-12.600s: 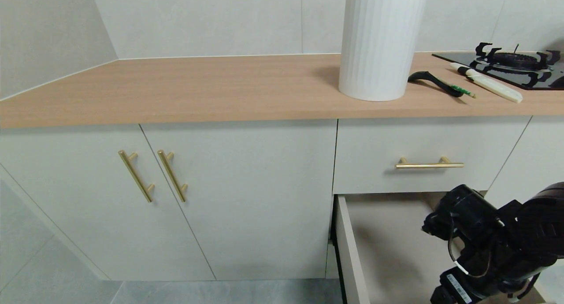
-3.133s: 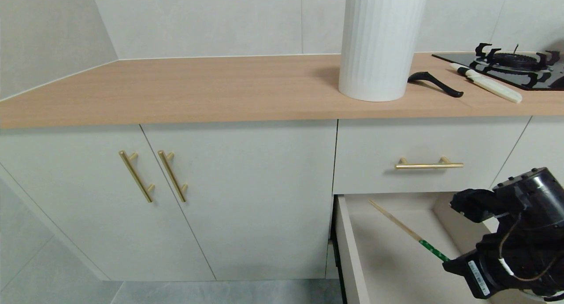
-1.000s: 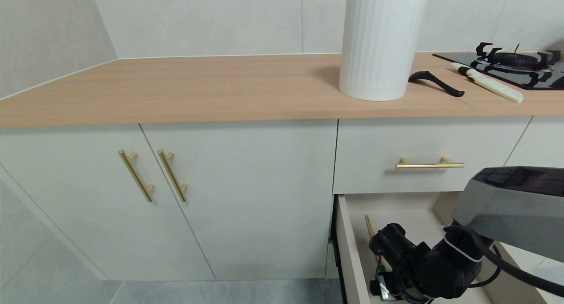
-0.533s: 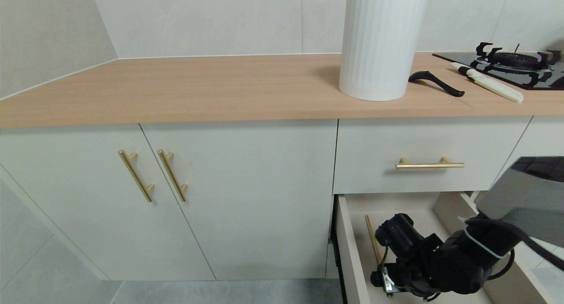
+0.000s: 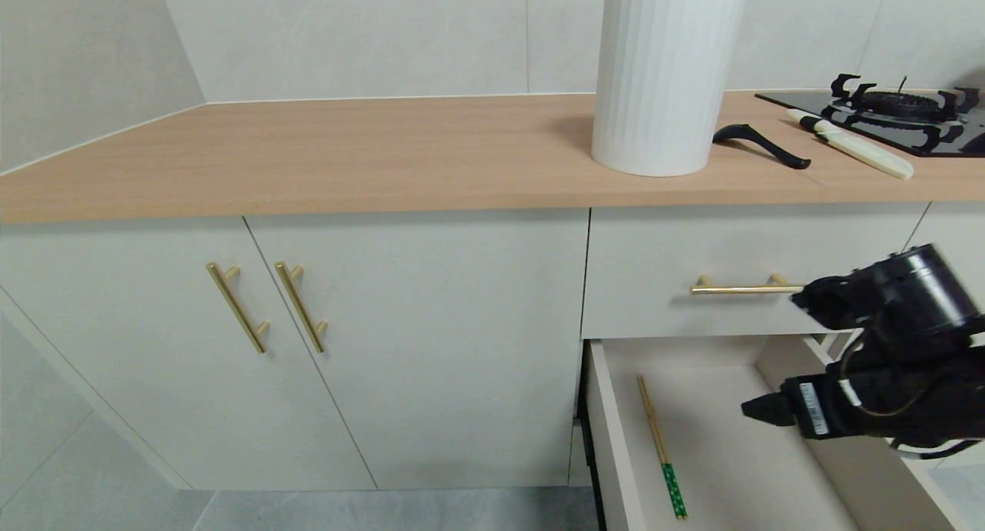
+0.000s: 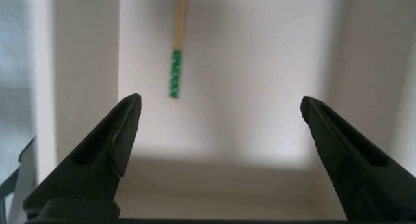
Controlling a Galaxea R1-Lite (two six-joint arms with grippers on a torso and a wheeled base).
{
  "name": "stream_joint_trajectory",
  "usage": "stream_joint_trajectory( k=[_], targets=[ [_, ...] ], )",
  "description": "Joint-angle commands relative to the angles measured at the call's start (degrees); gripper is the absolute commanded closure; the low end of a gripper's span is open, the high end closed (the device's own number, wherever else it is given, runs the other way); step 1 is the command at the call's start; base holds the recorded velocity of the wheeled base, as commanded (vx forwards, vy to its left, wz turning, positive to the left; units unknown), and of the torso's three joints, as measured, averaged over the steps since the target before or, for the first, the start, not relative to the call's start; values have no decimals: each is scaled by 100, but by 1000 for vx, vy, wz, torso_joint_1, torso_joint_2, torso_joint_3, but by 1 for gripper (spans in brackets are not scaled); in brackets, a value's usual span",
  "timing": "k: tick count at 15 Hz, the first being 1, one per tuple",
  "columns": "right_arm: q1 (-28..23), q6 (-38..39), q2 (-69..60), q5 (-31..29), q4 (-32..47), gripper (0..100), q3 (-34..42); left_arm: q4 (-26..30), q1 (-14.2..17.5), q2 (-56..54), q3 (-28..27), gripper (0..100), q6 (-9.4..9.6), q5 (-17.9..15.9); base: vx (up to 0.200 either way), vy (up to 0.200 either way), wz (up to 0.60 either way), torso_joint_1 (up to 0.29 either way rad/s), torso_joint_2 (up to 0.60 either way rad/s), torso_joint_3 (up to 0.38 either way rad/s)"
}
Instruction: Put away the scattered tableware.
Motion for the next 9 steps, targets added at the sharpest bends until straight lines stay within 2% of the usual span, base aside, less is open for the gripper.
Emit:
stream_joint_trajectory(
  k=[1,7,9],
  targets=[
    [-538,-640,-1521,229,397,0,-107,-1,2,5,0,0,-1,2,0,0,0,0,0,0],
    [-538,-789,-1618,247,379,0,-72,-1,2,5,0,0,-1,2,0,0,0,2,-13,-4],
    [-538,-798,-1591,247,379,0,-37,-1,2,5,0,0,-1,2,0,0,0,56,-281,-217]
  ],
)
